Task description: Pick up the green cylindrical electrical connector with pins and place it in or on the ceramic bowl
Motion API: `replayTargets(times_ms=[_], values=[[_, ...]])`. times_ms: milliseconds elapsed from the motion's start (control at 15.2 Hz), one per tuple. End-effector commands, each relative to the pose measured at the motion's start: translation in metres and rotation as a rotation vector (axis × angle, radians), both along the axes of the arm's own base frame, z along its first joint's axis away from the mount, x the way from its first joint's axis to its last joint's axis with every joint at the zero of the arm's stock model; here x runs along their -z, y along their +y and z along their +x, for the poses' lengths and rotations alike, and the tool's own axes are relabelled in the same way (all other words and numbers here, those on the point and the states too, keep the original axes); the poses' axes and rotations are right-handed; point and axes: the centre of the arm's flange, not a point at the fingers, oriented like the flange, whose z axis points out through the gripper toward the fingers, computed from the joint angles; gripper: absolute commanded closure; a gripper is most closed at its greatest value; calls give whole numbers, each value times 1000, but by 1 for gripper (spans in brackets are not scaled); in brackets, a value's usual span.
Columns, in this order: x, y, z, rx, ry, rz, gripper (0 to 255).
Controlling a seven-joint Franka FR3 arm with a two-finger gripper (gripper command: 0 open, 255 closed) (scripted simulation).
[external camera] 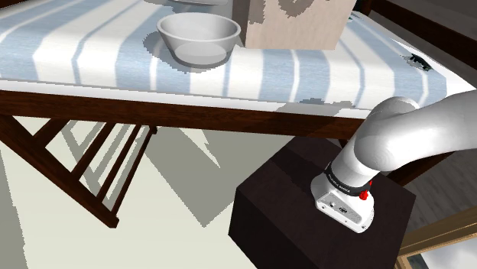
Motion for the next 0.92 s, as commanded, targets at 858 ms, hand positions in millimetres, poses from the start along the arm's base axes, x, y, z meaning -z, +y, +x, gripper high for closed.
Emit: replayTargets(times_ms=[858], values=[[1, 157, 121, 1, 0, 1, 255]])
